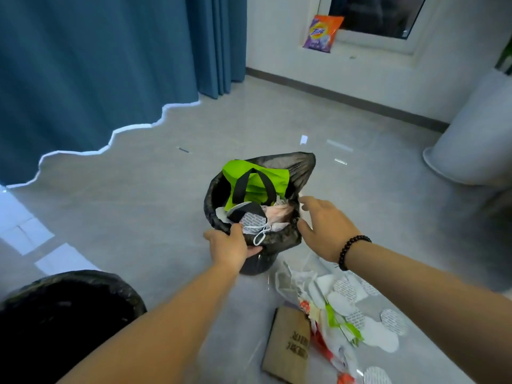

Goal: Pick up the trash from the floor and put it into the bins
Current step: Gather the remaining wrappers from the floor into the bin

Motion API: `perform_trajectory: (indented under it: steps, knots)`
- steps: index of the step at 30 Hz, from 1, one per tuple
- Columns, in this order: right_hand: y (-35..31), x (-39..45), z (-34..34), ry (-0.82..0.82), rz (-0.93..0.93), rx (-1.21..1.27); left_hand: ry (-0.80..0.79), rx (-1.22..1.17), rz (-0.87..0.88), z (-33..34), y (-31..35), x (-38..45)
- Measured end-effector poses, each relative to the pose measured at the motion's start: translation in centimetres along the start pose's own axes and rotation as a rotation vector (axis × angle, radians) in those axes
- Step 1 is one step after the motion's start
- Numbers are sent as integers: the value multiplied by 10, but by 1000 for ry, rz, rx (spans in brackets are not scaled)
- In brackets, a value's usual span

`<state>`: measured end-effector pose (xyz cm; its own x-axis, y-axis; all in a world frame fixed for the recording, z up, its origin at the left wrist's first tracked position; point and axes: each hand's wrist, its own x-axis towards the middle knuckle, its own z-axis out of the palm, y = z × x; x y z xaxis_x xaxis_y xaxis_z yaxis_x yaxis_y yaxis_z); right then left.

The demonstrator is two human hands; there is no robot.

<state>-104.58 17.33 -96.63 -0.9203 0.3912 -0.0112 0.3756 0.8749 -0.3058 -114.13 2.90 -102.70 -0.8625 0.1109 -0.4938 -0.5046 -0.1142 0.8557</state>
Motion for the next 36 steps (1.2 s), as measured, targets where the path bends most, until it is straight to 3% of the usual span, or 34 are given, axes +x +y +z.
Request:
perform_trajectory:
  steps: [4, 8, 11, 15, 18, 20, 23, 27, 31, 36]
  knots:
    - [35, -17, 44, -2, 52, 119, 24, 16, 15, 13, -14, 6]
    - [44, -36, 79, -23, -76, 102, -70, 50, -10, 13, -16, 6]
    - [42, -47, 98, -52, -165, 126, -125, 118, -140, -11, -20, 12]
    - [41, -55, 127, -154, -260, 103, -19, 167, -352, -54, -40, 32]
    - [40, -60, 143, -274, -275, 79, 76, 473, -358, -73, -66, 58]
    - [36, -67, 150, -358, -279, 49, 79, 798, -262, -83, -82, 75]
    - [31, -79, 154, -474, -294, -24, -52, 1252, 28, -87, -92, 89]
    - [28, -94, 154, -583, -340, -119, -157, 1479, 66, -90, -107, 99]
    - [31, -109, 163, -654, -329, -260, -56, 1353, -48, -95, -116, 98]
    - [40, -129, 188, -500, -363, -421, 1, 1338, -144, -102, -119, 86]
